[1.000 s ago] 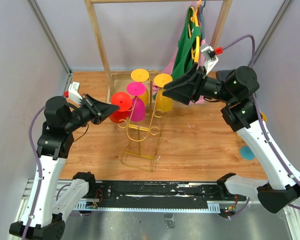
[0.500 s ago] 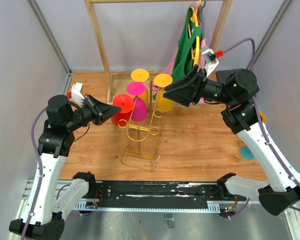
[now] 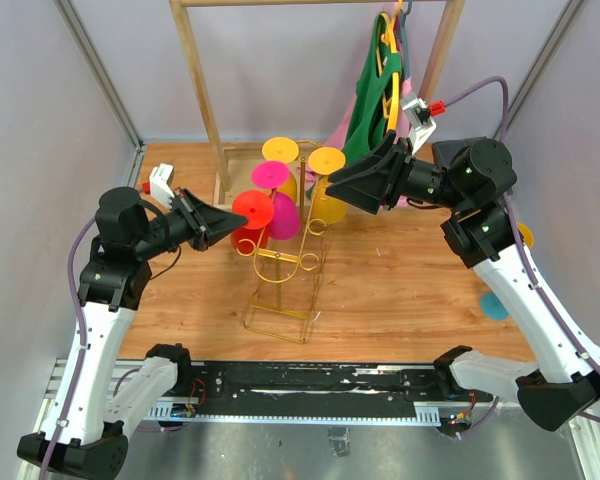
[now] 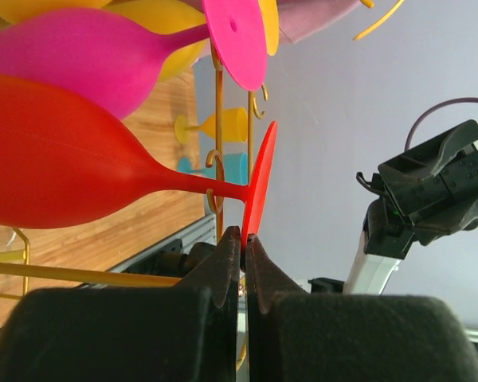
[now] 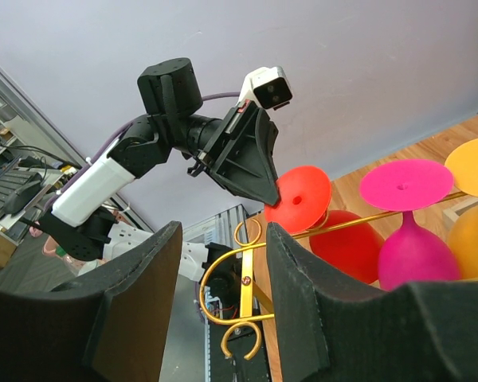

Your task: Place the wine glass upside down on the wine glass rack

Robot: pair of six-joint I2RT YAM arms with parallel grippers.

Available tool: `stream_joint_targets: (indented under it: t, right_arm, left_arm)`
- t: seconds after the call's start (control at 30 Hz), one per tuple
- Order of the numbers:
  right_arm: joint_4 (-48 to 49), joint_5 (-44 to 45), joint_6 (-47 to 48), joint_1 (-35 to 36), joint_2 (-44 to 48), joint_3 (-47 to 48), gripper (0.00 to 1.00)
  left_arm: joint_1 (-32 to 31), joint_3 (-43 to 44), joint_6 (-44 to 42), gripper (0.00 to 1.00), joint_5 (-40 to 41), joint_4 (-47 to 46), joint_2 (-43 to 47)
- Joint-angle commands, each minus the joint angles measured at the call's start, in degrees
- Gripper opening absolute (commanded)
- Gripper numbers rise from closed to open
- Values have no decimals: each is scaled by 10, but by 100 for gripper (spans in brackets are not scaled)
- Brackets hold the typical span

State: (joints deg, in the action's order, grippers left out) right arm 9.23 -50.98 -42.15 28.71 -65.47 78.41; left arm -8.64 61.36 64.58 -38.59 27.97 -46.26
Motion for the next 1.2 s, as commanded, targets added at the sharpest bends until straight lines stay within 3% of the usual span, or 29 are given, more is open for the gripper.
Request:
stream_joint_targets:
  t: [0.0,0.4,0.63,1.17]
  right_arm:
    - [29,0,0,-7,3,-3,48]
    - [33,1,2,-7,8,-12,48]
    - [33,2,4,-9,10,-13,48]
    - [41,4,2,-13,17,-27,48]
  left_arm:
    - [-6,6,7,0,-37,-23,3]
    - [-7,-6,14,0,-41,-25,5]
    - [-7,6,-15,0,-25,19,3]
    - [-8,-23,9,0,-56,-3,7]
